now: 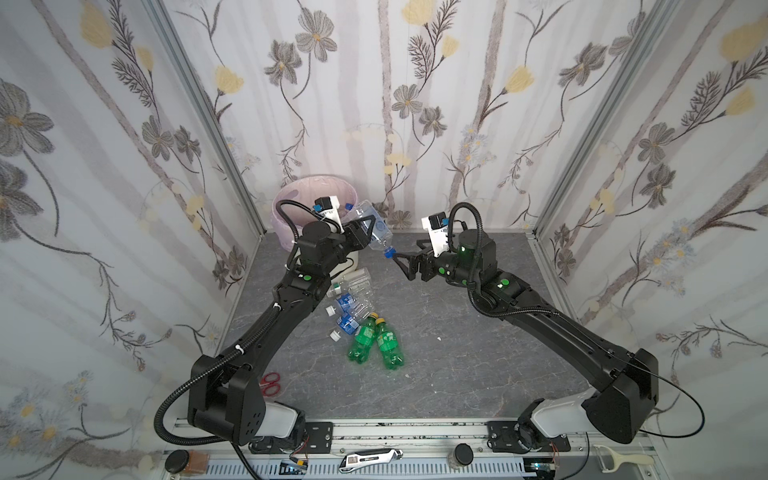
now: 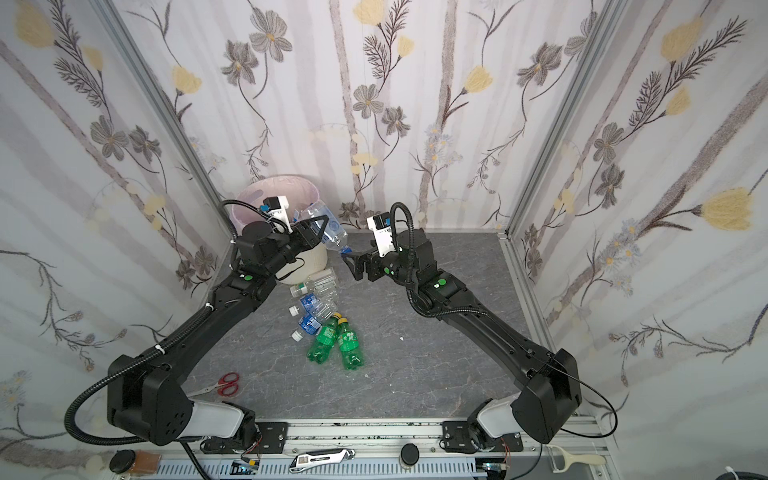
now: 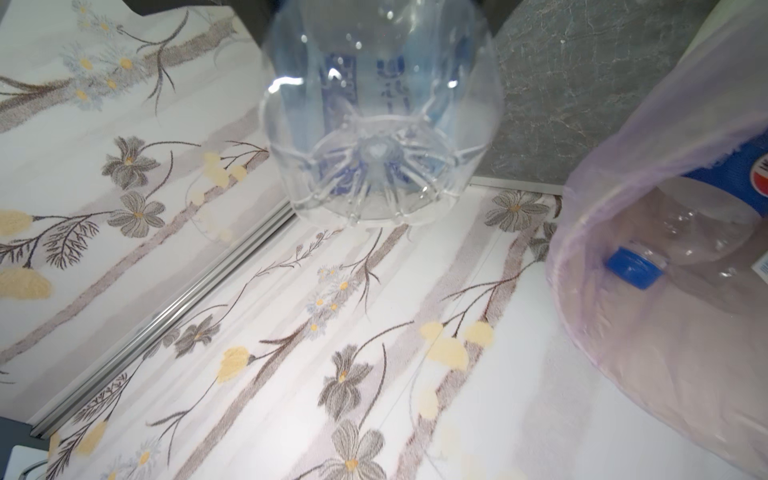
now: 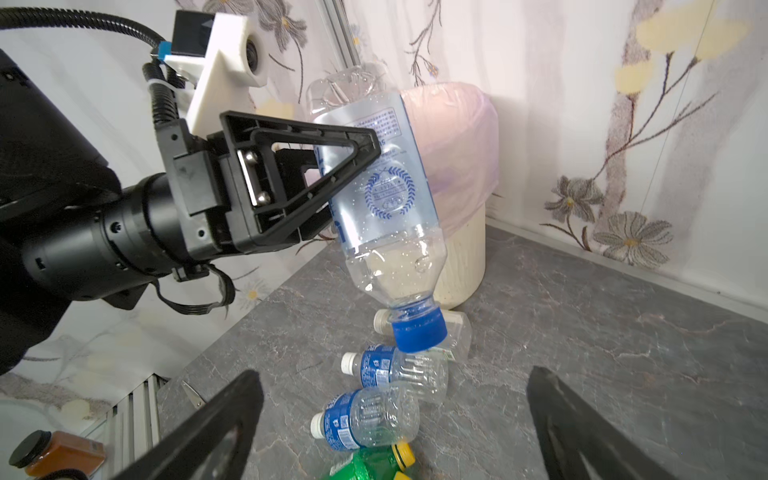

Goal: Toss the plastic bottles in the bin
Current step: 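Carry the clear bottle over the bin with the left gripper while the right gripper withdraws, then open the left gripper to drop the clear bottle into the bin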

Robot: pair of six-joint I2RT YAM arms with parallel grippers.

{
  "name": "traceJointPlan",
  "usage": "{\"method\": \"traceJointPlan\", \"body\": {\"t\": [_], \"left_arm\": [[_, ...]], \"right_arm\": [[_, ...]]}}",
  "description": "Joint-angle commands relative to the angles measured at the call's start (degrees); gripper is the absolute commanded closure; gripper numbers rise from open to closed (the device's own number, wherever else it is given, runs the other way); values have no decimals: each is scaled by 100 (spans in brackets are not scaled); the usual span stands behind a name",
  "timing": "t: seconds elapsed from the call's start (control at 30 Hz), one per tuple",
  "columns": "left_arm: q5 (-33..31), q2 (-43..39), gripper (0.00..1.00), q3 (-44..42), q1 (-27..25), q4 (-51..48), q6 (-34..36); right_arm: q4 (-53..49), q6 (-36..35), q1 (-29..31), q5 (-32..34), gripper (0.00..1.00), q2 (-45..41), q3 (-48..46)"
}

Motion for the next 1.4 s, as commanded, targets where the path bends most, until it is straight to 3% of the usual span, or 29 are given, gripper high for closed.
{"method": "traceJointPlan", "body": {"t": [0.0, 0.47, 0.87, 0.97, 1.03, 1.07, 1.1, 1.27, 1.37], "left_arm": [[-107, -41, 56, 307, 250, -129, -109], [64, 278, 56, 1844, 1248, -236, -535], [-149, 841, 54, 3001, 1631, -217, -893], [-101, 1630, 47, 3155, 1759, -503, -980], [596, 2205, 42, 3379, 1989, -607, -1688], [855, 2388, 34, 3489, 2045, -605, -1891], [896, 2451, 25, 3504, 2039, -605, -1916], [572, 2087, 0, 3234, 1969, -605, -1646], [595, 1905, 0, 3128, 1969, -605, -1574]], "right_arm": [[252, -73, 68, -95, 0, 254, 348], [-258, -441, 257, -247, 0, 1436, 2597], [-337, -631, 257, -86, 0, 1631, 2929], [-437, -603, 257, -133, 0, 1679, 2929], [-507, -591, 256, -164, 0, 1679, 2918], [-554, -606, 257, -169, 0, 1659, 2915], [-596, -623, 257, -142, 0, 1638, 2898], [-609, -645, 257, -77, 0, 1582, 2749], [-607, -602, 257, -145, 0, 1607, 2720]]}}
